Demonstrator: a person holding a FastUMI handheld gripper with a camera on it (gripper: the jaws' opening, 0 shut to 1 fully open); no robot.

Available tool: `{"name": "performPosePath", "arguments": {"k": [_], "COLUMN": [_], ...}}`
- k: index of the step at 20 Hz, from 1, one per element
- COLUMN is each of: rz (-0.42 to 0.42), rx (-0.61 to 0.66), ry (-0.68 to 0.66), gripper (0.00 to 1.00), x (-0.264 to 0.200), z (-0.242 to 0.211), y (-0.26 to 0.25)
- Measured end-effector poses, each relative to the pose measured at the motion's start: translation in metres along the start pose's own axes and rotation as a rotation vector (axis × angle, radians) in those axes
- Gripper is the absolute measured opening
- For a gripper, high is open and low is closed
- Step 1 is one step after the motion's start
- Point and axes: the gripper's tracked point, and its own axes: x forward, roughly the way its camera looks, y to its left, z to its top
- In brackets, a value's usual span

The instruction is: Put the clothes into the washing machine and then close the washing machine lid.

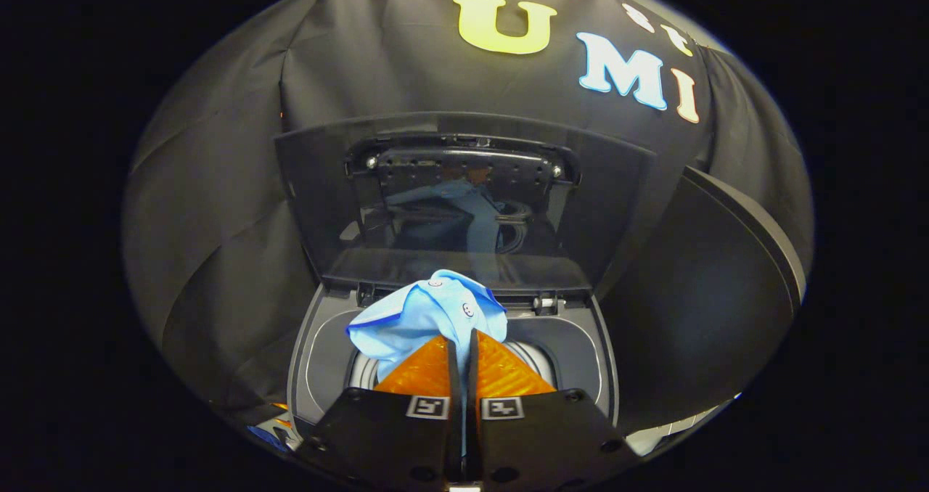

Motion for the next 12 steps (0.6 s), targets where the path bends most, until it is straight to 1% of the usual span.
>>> {"name": "performPosePath", "arguments": {"k": [1,3,4,5,6,7,10,12], "rz": [-0.020,-0.037,-0.036,-0.022,-0.009,-0.005,-0.005,-0.035], "rx": [-0.010,-0.039,-0.049,-0.050,-0.048,-0.043,-0.038,-0.053], "ry": [0.018,0.037,0.024,0.014,0.007,0.000,-0.037,-0.085], "gripper": [0.05,0.36,0.52,0.67,0.83,0.99,0.98,0.99], "x": [0.000,0.001,0.000,0.006,-0.002,0.000,-0.012,-0.022], "z": [-0.004,-0.008,-0.004,-0.004,-0.002,0.001,0.016,0.030], "y": [-0.002,-0.003,-0.004,-0.003,0.002,0.004,0.006,0.001]}}
